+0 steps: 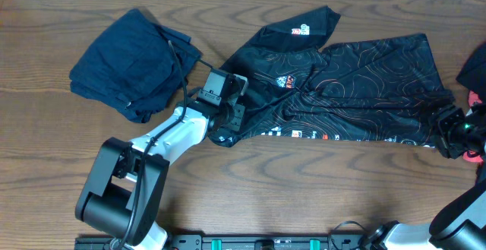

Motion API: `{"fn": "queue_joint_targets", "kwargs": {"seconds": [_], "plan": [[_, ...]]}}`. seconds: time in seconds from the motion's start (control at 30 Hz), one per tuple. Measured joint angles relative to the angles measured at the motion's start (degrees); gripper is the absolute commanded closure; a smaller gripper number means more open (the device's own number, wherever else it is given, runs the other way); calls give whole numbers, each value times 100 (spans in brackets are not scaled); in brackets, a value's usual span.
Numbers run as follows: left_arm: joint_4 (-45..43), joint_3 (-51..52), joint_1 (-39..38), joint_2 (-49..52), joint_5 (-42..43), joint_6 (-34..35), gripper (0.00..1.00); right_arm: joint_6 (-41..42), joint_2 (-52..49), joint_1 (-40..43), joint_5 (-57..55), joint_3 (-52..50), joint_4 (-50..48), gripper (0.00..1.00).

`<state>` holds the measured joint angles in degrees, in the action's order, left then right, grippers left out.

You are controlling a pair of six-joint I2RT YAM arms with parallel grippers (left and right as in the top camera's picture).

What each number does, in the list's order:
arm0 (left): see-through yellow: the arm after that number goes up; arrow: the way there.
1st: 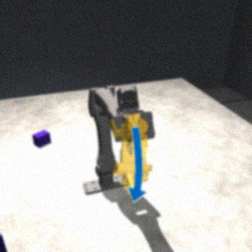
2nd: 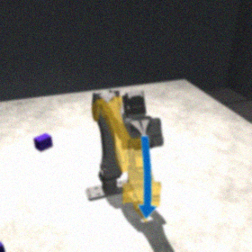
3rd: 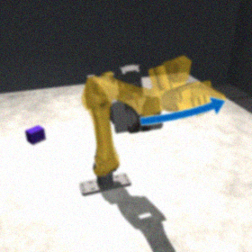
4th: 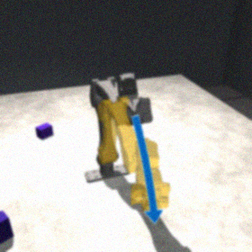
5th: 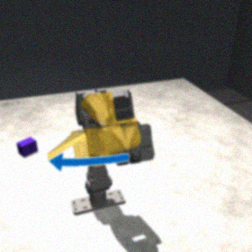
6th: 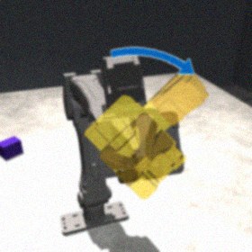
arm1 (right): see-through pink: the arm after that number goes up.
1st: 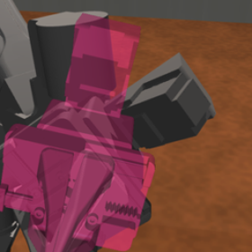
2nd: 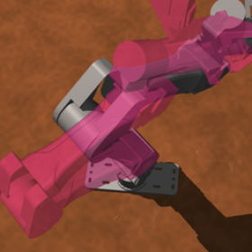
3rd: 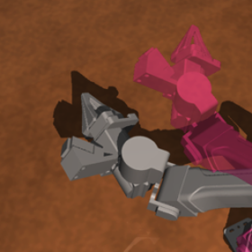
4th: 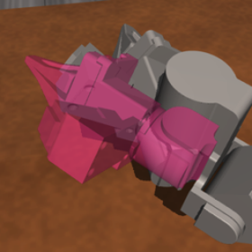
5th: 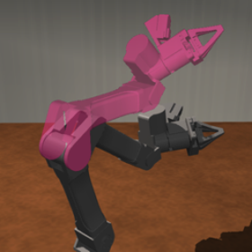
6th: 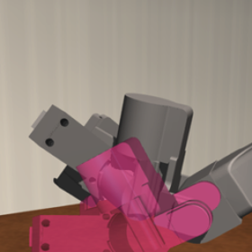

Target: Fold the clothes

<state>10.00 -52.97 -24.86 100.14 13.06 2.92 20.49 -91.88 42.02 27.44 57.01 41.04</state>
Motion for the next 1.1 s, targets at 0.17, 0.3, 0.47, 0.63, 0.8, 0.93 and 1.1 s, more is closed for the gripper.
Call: {"fn": "queue_joint_targets", "kwargs": {"seconds": [0.17,0.3,0.47,0.63,0.8,0.93,1.1], "plan": [[37,-15,4,-2,2,-31,94,0,0,0,0,0,7,36],[461,-275,85,-94,2,-42,94,0,0,0,2,0,28,36],[713,-881,271,-455,0,-177,94,0,0,0,0,0,22,35],[671,-1078,306,-619,0,-413,94,-2,0,0,0,0,-2,35],[297,-1060,302,-557,-28,-595,94,-2,0,0,0,0,-55,35],[-76,-1060,302,-557,-109,-704,94,-2,0,0,0,0,-81,35],[-348,-1060,302,-557,-149,-898,94,-2,0,0,0,0,-90,35]]}}
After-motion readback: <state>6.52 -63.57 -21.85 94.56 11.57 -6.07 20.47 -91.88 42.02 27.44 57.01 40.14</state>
